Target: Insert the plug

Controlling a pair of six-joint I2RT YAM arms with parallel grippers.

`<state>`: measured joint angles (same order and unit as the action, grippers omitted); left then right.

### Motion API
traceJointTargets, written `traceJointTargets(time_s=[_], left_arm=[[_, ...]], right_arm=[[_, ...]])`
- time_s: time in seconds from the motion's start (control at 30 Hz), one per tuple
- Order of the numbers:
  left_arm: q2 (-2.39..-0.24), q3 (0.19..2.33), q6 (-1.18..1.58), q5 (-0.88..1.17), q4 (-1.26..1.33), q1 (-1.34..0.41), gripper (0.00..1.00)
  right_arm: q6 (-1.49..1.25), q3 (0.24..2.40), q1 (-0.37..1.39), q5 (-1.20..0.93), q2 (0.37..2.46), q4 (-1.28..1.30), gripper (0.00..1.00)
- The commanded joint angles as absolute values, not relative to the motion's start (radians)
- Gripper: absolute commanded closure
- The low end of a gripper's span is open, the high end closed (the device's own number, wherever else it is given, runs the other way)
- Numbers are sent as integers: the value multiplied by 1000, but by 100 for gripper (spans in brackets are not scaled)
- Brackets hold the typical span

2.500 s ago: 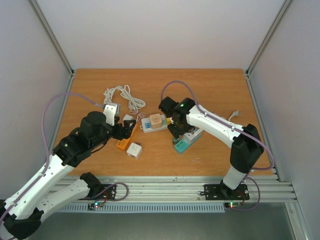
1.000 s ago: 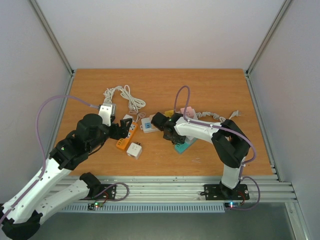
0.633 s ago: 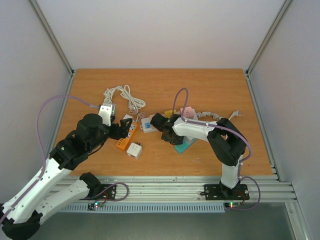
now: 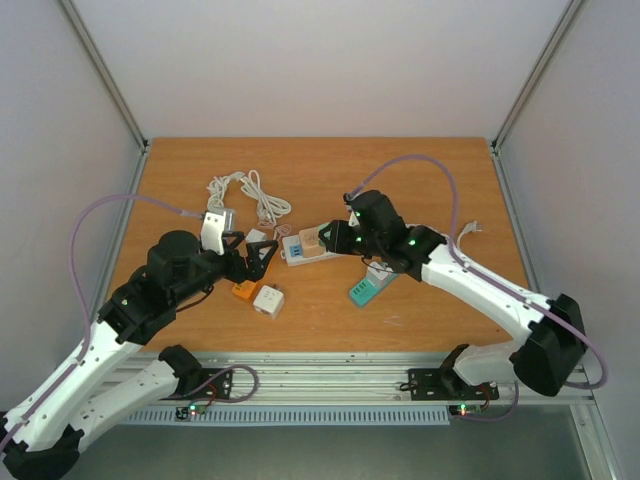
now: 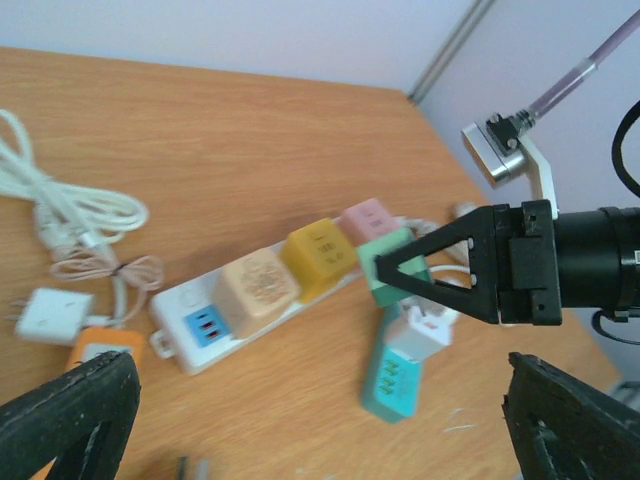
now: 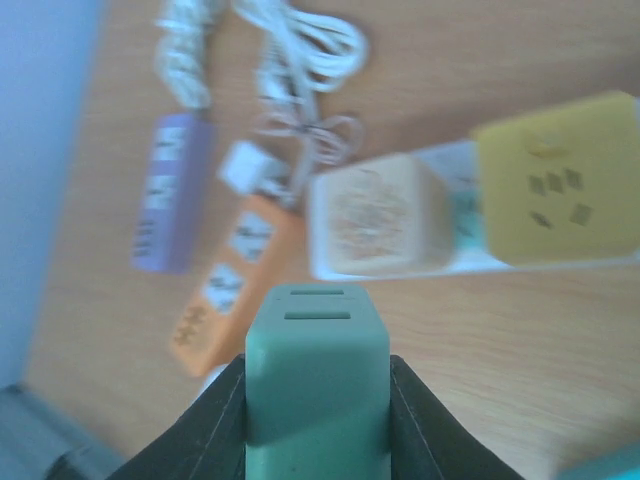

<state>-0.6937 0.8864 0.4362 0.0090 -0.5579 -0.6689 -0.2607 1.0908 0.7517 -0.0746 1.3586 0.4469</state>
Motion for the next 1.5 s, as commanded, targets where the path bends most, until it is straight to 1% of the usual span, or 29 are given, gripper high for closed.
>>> traceJointTargets(time_s=[0.0,0.13,0.23,0.3,0.43,0.63,0.7,0.8,1.03,1.1,1.23,1.37,1.47], left_arm=[[-661,854,491,173,-345,-669,1],[-665,829,614,260,-179,-669,1],[-682,800,703,330,-22,-667,4],[-701,788,768,355,84,-668,8],[-735,791,863,372,154,-668,17],[-749,787,964,411,259,-668,37],[-756,784,992,430,305,-668,42],[-766,785,1029,445,338,-668,48],[-784,782,1071,461,379,-668,54],[-792,787,1074,471,385,-668,59],[-811,788,1085,486,390,-668,65],[-829,795,1086,510,393,-668,78],[-831,798,1058,507,366,-669,87]], right_arm=[[-176,1090,749,-310,1265,289,81],[-195,1125,748,-452,1215,203,80],[-216,1176,748,-535,1207,167,79],[-241,1209,748,-590,1214,139,79],[-296,1247,749,-669,1222,57,79],[-346,1268,749,-708,1219,4,79],[-373,1268,748,-723,1223,-43,78],[-399,1267,749,-748,1227,-75,78],[-431,1267,750,-771,1230,-112,78],[-433,1266,748,-772,1230,-112,78],[-441,1261,749,-773,1234,-114,78],[-452,1256,749,-763,1234,-105,73],[-446,1259,748,-734,1227,-65,65]])
